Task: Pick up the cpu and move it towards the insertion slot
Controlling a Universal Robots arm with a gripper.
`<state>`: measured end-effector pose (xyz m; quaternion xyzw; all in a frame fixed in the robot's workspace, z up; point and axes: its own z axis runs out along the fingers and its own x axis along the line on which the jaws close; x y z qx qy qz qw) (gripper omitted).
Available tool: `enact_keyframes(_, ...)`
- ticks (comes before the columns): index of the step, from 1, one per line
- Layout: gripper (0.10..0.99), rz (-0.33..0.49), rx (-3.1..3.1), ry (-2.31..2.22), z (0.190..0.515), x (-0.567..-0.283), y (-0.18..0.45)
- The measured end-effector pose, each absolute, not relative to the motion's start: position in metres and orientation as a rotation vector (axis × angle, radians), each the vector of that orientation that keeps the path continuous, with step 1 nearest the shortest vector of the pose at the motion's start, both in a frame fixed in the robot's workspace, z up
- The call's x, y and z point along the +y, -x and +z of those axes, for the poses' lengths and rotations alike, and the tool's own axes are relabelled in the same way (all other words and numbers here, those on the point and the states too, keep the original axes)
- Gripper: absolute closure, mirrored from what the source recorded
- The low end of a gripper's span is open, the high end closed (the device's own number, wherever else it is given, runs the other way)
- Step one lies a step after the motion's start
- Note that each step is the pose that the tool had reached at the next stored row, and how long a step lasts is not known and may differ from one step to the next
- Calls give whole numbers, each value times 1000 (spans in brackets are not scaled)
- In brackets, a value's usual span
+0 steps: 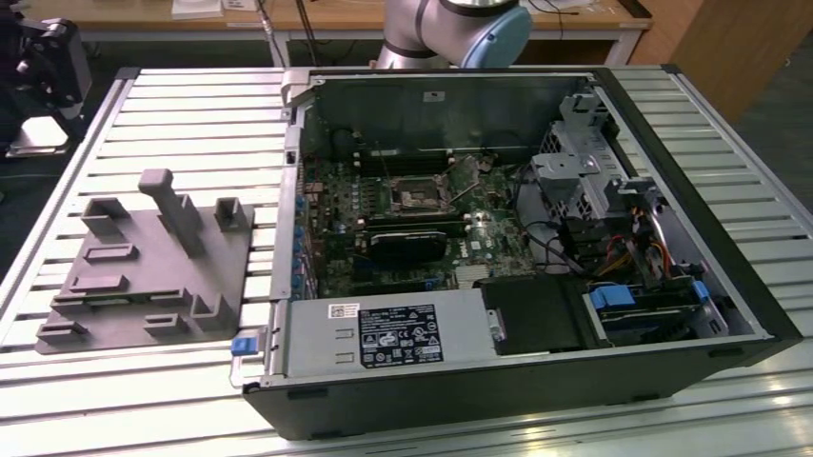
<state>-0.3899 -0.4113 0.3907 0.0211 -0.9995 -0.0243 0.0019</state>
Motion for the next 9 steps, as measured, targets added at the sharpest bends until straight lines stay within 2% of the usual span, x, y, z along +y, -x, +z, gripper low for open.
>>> enact_keyframes(9,541,-76,-3136,-66,391,-411,380)
